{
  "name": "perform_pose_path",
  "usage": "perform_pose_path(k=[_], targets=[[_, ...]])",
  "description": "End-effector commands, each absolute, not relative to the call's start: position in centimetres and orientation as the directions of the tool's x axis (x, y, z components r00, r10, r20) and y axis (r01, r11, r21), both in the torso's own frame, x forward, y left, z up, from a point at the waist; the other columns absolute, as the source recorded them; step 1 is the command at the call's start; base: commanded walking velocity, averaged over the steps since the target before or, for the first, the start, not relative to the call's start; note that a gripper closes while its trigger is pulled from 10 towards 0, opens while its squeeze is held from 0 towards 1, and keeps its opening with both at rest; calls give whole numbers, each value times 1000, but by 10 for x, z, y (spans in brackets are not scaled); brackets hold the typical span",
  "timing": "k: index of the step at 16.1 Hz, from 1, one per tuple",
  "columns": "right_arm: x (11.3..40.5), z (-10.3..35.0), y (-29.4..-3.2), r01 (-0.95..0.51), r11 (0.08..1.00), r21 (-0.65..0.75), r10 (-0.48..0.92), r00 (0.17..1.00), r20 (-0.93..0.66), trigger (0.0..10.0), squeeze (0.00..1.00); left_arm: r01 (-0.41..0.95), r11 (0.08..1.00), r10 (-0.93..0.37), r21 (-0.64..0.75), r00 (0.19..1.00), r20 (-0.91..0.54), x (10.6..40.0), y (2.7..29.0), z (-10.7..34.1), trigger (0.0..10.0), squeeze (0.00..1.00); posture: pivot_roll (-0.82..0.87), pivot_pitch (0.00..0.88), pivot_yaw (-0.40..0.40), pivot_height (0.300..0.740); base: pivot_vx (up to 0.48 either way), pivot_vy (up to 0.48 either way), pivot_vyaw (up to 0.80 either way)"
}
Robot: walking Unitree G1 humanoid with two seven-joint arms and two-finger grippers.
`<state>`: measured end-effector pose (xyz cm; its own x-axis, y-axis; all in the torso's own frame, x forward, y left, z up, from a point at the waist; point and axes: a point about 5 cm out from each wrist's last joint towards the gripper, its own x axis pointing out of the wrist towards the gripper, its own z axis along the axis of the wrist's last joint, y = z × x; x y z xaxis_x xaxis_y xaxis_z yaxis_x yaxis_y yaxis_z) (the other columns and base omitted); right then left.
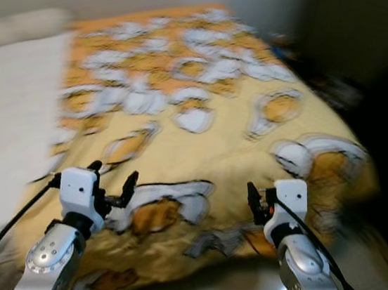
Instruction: Clean up the room
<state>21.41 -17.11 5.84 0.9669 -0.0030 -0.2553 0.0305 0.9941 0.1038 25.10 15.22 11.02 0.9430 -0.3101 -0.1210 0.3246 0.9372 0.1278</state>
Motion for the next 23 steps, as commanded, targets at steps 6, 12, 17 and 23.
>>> perform_pose_path(k=[6, 12, 17, 23], targets=[[213, 60, -175, 49, 994, 96, -25, 971, -237, 10000, 0, 324, 938, -315, 123, 945, -89, 251, 151, 112, 10000, 0, -51, 0, -8, 740, 0, 0, -792], [210, 59, -180, 56, 996, 75, -38, 974, -224, 10000, 0, 354, 930, -346, 103, 934, -87, 244, 152, 108, 10000, 0, -49, 0, -13, 740, 0, 0, -788], [210, 61, -182, 67, 995, 70, -51, 976, -210, 10000, 0, 313, 945, -302, 99, 947, -112, 242, 162, 99, 10000, 0, -42, 0, -22, 740, 0, 0, -788], [208, 50, -191, 24, 1000, -12, -26, 980, -199, 10000, 0, 212, 965, -201, 152, 976, -89, 237, 186, 100, 10000, 0, 7, 0, -56, 740, 0, 0, -788]])
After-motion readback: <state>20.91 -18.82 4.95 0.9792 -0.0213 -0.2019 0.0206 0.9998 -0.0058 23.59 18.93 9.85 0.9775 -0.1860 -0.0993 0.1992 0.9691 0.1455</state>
